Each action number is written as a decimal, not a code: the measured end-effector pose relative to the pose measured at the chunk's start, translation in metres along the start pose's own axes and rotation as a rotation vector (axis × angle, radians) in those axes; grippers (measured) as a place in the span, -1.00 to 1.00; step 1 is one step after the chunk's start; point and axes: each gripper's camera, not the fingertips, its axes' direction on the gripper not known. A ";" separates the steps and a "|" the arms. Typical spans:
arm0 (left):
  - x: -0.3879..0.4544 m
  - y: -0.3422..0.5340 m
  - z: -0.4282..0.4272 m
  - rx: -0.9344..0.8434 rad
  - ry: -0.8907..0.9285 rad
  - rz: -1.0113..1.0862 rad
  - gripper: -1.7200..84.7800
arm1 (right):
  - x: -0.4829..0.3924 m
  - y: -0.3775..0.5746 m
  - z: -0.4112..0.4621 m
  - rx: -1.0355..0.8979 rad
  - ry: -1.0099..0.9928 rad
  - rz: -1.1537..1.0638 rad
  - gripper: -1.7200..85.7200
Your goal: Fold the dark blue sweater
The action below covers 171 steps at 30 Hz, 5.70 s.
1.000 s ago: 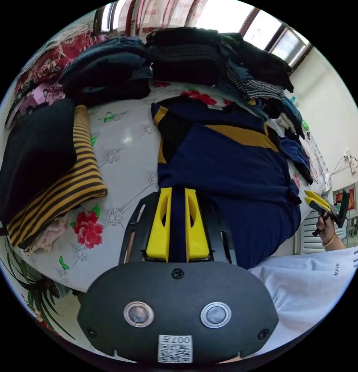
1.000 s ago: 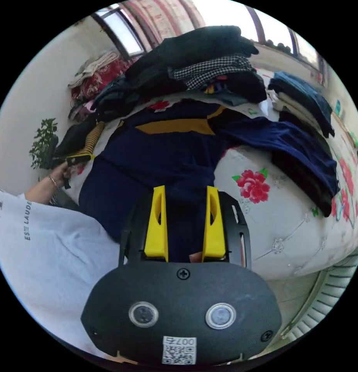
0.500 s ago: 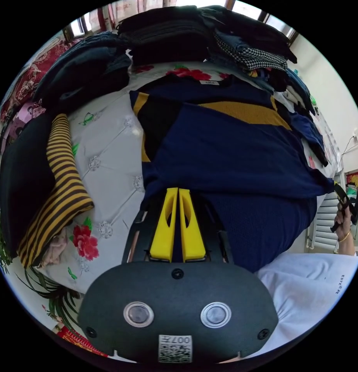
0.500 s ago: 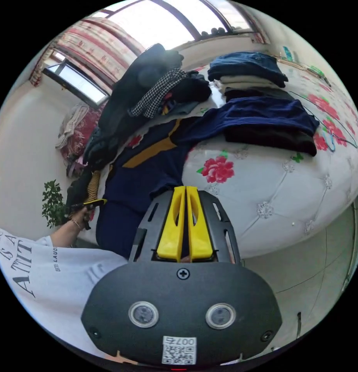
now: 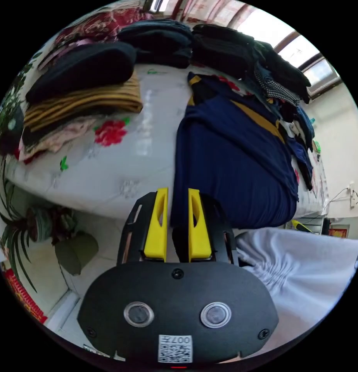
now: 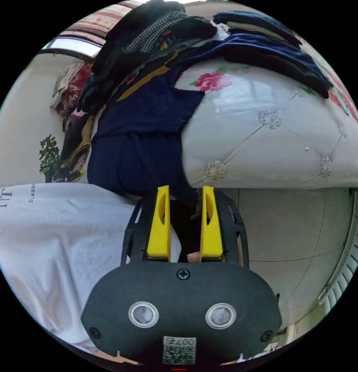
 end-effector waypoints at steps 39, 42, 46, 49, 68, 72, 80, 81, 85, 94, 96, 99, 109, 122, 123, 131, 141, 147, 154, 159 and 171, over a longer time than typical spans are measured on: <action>-0.101 0.085 0.020 -0.217 -0.009 0.082 -0.95 | 0.172 -0.061 -0.203 0.589 -0.157 0.497 -0.82; -0.117 0.096 0.019 -0.233 0.016 -0.037 -0.96 | 0.202 -0.077 -0.235 0.746 -0.181 0.577 -0.80; -0.118 0.115 0.005 -0.180 0.047 -0.188 -0.98 | 0.248 -0.103 -0.256 0.813 -0.170 0.673 -0.80; -0.107 0.134 -0.005 -0.155 0.074 -0.280 -0.98 | 0.285 -0.114 -0.253 0.837 -0.223 0.782 -0.80; -0.044 0.183 -0.019 -0.107 0.128 -0.441 -0.93 | 0.164 -0.212 -0.282 0.898 -0.275 0.142 -0.97; -0.058 0.183 -0.020 -0.043 0.150 -0.465 -0.85 | -0.015 -0.228 -0.271 0.815 -0.370 -0.435 -0.97; -0.094 0.193 -0.015 0.024 0.205 -0.452 -0.81 | -0.283 -0.135 -0.103 0.406 -0.514 -1.046 -0.93; -0.100 0.194 -0.012 0.023 0.209 -0.440 -0.81 | -0.304 -0.123 -0.056 0.264 -0.493 -1.055 -0.91; -0.120 0.193 0.003 -0.022 0.237 -0.388 -0.79 | -0.336 -0.086 0.075 -0.201 -0.400 -0.994 -0.87; -0.117 0.165 0.033 -0.143 0.195 -0.003 -0.66 | -0.226 -0.055 0.063 -0.024 -0.046 -0.445 -0.80; -0.111 0.154 0.041 -0.174 0.189 0.070 -0.64 | -0.186 -0.037 0.056 -0.014 0.018 -0.277 -0.78; -0.096 0.135 0.049 -0.206 0.149 0.176 -0.65 | -0.143 -0.009 0.063 -0.044 0.119 -0.113 -0.76; -0.060 0.105 0.036 -0.311 0.102 0.408 -0.98 | -0.121 -0.034 0.134 -0.188 -0.112 -0.057 -0.92; -0.137 0.000 -0.116 0.210 0.722 0.180 -0.90 | -0.098 -0.118 0.008 0.240 -0.599 -0.031 -0.89; -0.149 -0.012 -0.109 0.266 0.738 0.048 -0.85 | -0.096 -0.132 0.008 0.296 -0.578 0.019 -0.86; -0.116 -0.025 -0.104 0.234 0.516 -0.016 -0.76 | -0.142 -0.155 0.024 0.284 -0.239 -0.121 -0.77; -0.002 -0.090 -0.094 0.124 0.152 0.437 -0.75 | -0.252 -0.180 0.116 -0.075 0.250 -0.743 -0.91; 0.031 -0.119 -0.074 -0.027 0.077 0.582 -0.96 | -0.228 -0.222 0.078 0.025 0.035 -0.610 -0.96; -0.024 -0.180 -0.127 0.147 0.488 0.263 -0.93 | -0.171 -0.305 0.013 0.281 -0.209 -0.295 -0.95; -0.048 -0.221 -0.088 0.031 0.525 -0.073 -0.80 | -0.148 -0.339 0.036 0.232 -0.120 -0.108 -0.92; -0.012 -0.129 -0.085 0.007 0.176 0.074 -0.79 | -0.143 -0.195 0.037 0.170 0.052 -0.209 -0.85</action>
